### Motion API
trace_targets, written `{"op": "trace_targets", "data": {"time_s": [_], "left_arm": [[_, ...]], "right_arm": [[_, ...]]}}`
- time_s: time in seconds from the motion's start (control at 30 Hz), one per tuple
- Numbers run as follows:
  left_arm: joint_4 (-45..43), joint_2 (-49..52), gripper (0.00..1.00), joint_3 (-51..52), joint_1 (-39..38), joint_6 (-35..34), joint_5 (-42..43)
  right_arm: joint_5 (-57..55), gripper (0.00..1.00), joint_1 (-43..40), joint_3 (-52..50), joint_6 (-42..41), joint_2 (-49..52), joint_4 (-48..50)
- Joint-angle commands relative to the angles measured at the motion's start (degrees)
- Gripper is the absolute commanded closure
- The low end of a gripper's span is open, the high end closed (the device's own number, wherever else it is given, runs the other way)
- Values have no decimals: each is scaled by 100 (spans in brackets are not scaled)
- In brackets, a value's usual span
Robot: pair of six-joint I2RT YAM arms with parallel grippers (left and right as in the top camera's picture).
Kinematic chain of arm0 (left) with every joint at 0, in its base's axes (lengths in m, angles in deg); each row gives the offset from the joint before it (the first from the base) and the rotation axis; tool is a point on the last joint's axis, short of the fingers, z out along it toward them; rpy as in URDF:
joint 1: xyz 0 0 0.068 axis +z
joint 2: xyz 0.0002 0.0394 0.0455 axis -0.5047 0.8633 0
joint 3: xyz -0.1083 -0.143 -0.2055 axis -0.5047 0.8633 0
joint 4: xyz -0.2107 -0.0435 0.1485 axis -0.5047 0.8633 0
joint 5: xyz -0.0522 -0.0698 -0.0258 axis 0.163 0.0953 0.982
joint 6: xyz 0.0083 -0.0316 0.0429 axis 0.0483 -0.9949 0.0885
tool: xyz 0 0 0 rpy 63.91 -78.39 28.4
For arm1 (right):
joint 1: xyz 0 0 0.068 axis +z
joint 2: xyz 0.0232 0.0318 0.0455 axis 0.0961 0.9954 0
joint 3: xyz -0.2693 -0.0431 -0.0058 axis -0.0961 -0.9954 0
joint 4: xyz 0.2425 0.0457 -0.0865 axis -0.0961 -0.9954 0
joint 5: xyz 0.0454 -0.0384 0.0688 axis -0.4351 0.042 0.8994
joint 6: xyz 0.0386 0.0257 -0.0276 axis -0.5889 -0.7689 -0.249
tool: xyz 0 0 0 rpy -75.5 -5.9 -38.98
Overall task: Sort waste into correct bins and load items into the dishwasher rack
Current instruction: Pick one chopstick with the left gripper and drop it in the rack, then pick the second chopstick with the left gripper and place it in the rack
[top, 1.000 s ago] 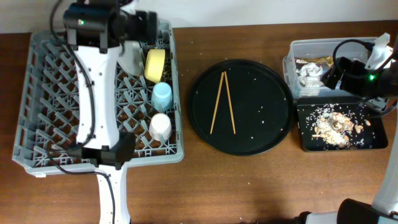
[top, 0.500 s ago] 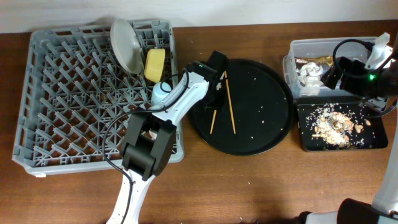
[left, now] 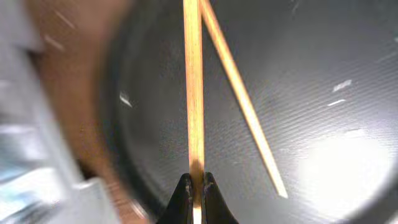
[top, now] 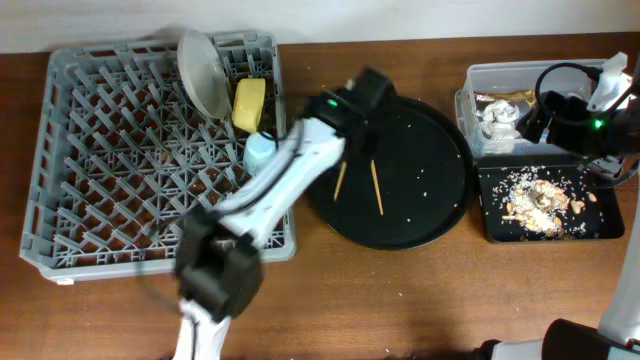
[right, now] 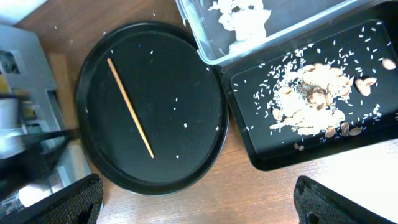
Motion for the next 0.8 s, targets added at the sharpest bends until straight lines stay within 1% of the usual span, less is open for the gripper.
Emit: {"op": "trace_targets", "data": {"time_s": [0.0,0.03,0.07,0.1,0.13,0.17,0.23,0.3,0.4,0.43,0.47,0.5,0.53,0.57,0.6,0.67,0.73,0.77], "left_arm": [[581,-1259,99,-223,450,83,-337],[1104,-1537,99,-223,748,-35,-507],[1587,-1668,99,-223,1005,-354,-619],[2164,-1742,99,-223,1357,-522,-619],[2448,-1735,99,-199,1558,-522,-621],[2511,-1729,99,85,1779,-518,-632],[2184,-1727,99,791,2028,-538,-791],[1567,-1727,99,1482,2439,-531,-796],[564,-1727,100,2601,2671,-341,-798],[184,-1727,99,2970,2765,-184,-785],[-59,-1727,99,3195,2793,-122,-769],[-122,-1727,98,3250,2793,-122,-772],[-136,-1729,77,3248,2793,-122,-774],[-138,-1729,71,3230,2820,-120,-772],[-11,-1762,70,3071,2841,-31,-748],[490,-1915,63,2308,2817,-11,-717],[704,-2031,57,1659,2804,-13,-229],[621,-2050,52,1246,2660,-15,264]], "right_arm": [[-11,2,-4,13,17,-13,0],[-11,1,-4,13,17,-13,-2],[-11,2,-4,13,17,-13,0],[-11,1,-4,13,17,-13,-2],[-11,2,-4,13,17,-13,-2],[-11,2,-4,13,17,-13,0],[-11,1,-4,13,17,-13,0],[-11,2,-4,13,17,-13,0],[-11,2,-4,13,17,-13,-2],[-11,2,-4,13,17,-13,0],[-11,2,-4,13,17,-13,-2],[-11,2,-4,13,17,-13,0],[-11,1,-4,13,17,-13,0],[-11,2,-4,13,17,-13,0],[-11,2,-4,13,17,-13,0],[-11,2,-4,13,17,-13,0],[-11,2,-4,13,17,-13,-2],[-11,1,-4,13,17,-13,0]]}}
